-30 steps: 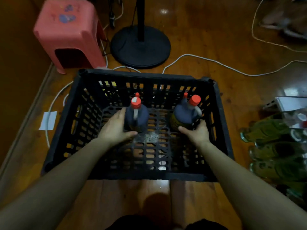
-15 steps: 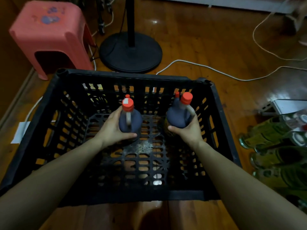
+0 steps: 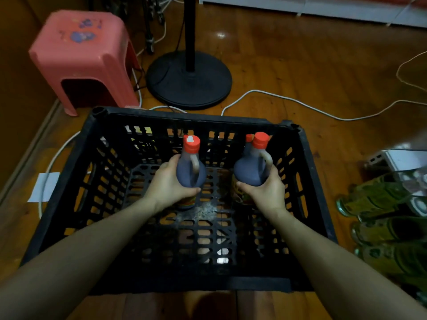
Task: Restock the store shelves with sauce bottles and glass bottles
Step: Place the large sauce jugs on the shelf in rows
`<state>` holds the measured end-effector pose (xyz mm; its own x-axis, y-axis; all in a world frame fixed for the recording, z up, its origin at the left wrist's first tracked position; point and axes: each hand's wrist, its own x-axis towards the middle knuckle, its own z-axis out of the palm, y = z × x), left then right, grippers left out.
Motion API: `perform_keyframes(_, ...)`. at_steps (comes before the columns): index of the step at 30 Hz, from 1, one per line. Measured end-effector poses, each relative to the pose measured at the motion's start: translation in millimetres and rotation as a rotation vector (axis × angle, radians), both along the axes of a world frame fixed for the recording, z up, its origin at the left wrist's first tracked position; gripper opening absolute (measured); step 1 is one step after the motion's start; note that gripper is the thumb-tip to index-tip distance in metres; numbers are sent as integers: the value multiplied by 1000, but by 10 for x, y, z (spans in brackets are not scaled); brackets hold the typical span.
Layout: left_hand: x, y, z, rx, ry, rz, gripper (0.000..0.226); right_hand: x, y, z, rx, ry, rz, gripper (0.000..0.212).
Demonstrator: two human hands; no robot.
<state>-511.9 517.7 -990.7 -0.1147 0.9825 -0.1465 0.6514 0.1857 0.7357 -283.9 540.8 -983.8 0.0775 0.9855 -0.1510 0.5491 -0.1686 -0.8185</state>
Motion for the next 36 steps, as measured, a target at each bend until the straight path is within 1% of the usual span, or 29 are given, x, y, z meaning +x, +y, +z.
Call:
perform_keyframes(3,28,-155,347,-38,16,37,92,13,-148,398,-35,8,31,79)
perform_keyframes(6,85,-337,891,-78,61,101,98,14,-319,998,-74,26,64,80)
perform_keyframes(9,170,-520,1629,-68,-2,106,94,42,-484,1759,-56,43,132,74)
perform_keyframes(11,200,-633,2169,-86,-48,74,90,79,-597,2303,-33,54,158,71)
perform_keyframes(15,257,-815,3315,-117,-99,62,90,173,-820,3395,8,37,121,72)
perform_keyframes(18,314,-908,4125,-118,-109,55,94,287,-970,4150,-6,40,64,71)
perform_keyframes(21,399,-979,4892,-62,-82,6,96,432,-1121,4888,20,47,11,71)
perform_keyframes(24,512,-1027,5599,-54,-82,-58,88,602,-1321,5575,52,48,-67,71)
perform_keyframes(27,679,-1073,6209,-32,-83,-135,84,817,-1550,6179,96,24,-140,77)
perform_keyframes(30,926,-1132,6711,23,-71,-237,81,1080,-1816,6683,140,15,-203,81)
perform_keyframes(32,1124,-1189,6973,40,-59,-302,76,1295,-2016,6946,147,8,-249,77)
perform_keyframes(36,1604,-1340,7369,98,-69,-440,85,1753,-2450,7406,200,-32,-334,67)
